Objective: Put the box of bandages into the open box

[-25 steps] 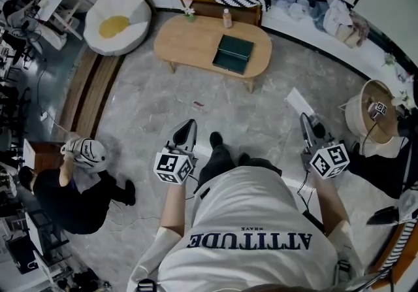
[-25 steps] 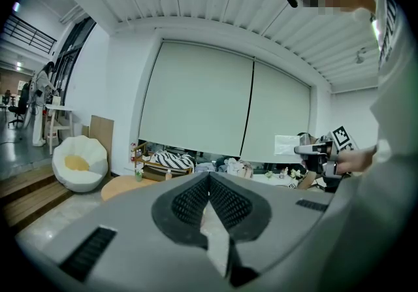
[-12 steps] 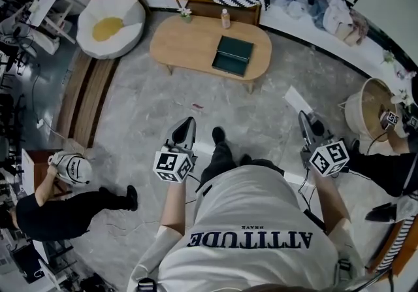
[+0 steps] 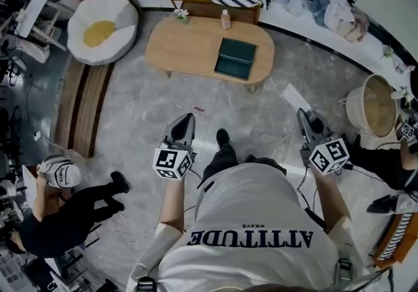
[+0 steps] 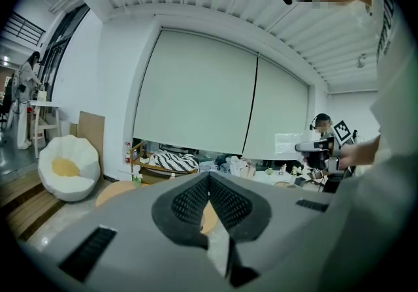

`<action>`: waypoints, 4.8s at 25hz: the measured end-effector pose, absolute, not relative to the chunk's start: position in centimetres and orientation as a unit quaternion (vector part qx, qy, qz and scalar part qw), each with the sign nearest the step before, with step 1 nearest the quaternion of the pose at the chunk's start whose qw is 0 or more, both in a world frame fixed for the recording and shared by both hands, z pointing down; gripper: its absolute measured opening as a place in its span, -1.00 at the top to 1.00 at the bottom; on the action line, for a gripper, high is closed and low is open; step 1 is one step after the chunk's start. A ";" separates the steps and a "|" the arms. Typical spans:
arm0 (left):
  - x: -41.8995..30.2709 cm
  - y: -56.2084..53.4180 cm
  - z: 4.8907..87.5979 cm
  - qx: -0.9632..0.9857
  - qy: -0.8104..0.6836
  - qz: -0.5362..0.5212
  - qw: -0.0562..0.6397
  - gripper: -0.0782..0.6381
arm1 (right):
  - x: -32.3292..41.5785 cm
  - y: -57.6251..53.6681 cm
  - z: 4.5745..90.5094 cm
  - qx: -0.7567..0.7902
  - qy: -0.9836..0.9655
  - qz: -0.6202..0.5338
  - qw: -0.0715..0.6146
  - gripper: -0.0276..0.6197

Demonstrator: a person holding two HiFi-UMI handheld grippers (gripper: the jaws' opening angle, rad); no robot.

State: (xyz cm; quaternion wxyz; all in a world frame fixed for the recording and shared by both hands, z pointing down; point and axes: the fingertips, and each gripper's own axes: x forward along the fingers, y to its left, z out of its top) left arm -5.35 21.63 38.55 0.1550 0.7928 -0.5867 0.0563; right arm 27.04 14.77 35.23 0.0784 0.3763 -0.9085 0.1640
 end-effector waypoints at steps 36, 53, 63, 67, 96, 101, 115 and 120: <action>-14.6 7.7 41.1 0.823 -0.537 0.073 0.169 0.72 | 16.9 3.9 37.4 0.408 -0.887 0.179 0.119 0.83; -13.1 -4.7 43.9 0.779 -0.591 0.076 0.193 0.72 | 14.5 -13.3 42.9 0.291 -0.911 0.233 0.177 0.83; -12.8 -11.3 48.4 0.753 -0.610 0.106 0.221 0.73 | 13.7 -20.0 49.4 0.243 -0.899 0.291 0.217 0.83; -12.8 -13.2 49.8 0.745 -0.616 0.112 0.231 0.72 | 13.0 -21.9 51.8 0.225 -0.895 0.311 0.229 0.83; -15.9 -17.1 64.3 0.731 -0.597 0.144 0.297 0.73 | 6.8 -22.2 74.6 0.247 -0.819 0.444 0.266 0.83; -16.3 -17.5 68.1 0.745 -0.577 0.156 0.297 0.73 | 6.0 -21.7 78.8 0.261 -0.805 0.462 0.264 0.83; -18.0 -18.6 77.1 0.747 -0.551 0.158 0.335 0.73 | 1.5 -21.1 89.8 0.271 -0.774 0.494 0.288 0.83; -17.7 -19.3 79.3 0.752 -0.541 0.156 0.343 0.73 | 0.1 -20.7 93.3 0.263 -0.764 0.505 0.304 0.83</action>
